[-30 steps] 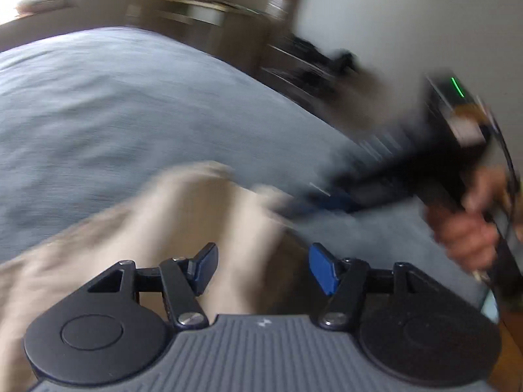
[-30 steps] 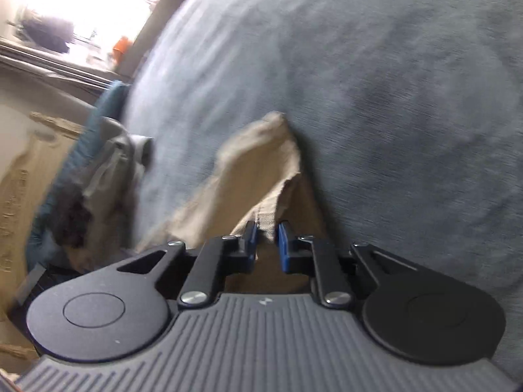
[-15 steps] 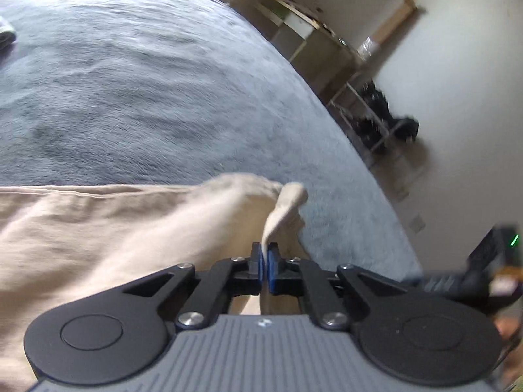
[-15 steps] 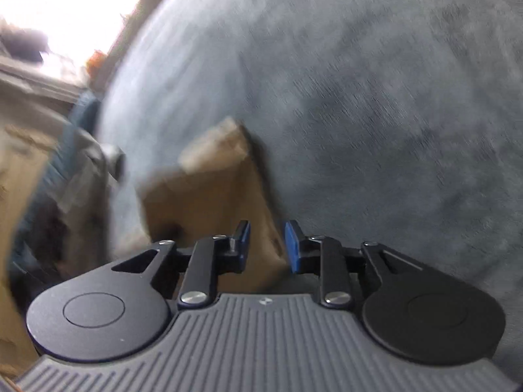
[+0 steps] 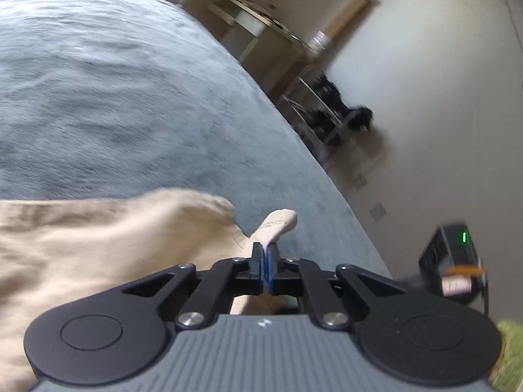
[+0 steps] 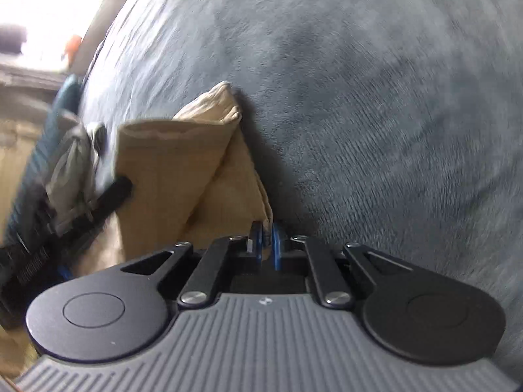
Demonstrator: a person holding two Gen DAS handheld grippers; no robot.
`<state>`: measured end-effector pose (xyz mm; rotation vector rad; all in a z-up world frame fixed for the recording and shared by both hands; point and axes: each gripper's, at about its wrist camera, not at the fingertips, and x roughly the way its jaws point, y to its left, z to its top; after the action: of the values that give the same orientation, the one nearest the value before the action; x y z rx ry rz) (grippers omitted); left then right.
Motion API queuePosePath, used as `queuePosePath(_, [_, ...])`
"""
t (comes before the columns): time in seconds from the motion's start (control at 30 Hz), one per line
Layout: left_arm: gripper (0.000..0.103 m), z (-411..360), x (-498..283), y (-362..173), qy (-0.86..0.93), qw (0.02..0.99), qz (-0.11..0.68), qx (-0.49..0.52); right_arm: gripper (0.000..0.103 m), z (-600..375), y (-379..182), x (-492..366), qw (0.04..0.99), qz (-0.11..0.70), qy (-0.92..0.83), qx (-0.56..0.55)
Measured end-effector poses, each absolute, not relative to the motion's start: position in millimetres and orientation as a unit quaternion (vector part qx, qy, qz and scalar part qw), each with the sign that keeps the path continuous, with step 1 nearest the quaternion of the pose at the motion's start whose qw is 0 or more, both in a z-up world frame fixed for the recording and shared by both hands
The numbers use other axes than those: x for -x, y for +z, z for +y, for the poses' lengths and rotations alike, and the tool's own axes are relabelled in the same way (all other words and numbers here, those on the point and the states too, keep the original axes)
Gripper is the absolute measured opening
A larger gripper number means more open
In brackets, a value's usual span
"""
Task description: Fold clothes
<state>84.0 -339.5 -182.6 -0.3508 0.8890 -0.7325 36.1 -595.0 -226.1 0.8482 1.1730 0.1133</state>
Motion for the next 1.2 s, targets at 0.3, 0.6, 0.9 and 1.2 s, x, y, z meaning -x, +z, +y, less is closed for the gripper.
queuePosePath(0.3, [0.049,-369,-53,-217,-0.392,0.778,0.476,0.122,0.022,-628,-222,-23,0.768,0.505,0.007,-0.394])
queuePosePath(0.6, [0.052,-306,-30,-193,-0.302,0.799,0.485,0.191,0.026,-569,-198,-94,0.819,0.462,0.142,-0.308])
queuePosePath(0.9, [0.050,-174,9,-174,-0.114,0.830,0.493,0.237,0.000,-467,-221,-145,0.840,0.476,0.243,-0.089])
queuePosePath(1.2, [0.050,-43,45,-149,0.019,0.860,0.440,0.257,0.006,-399,-188,-115,0.846,0.430,0.304,-0.086])
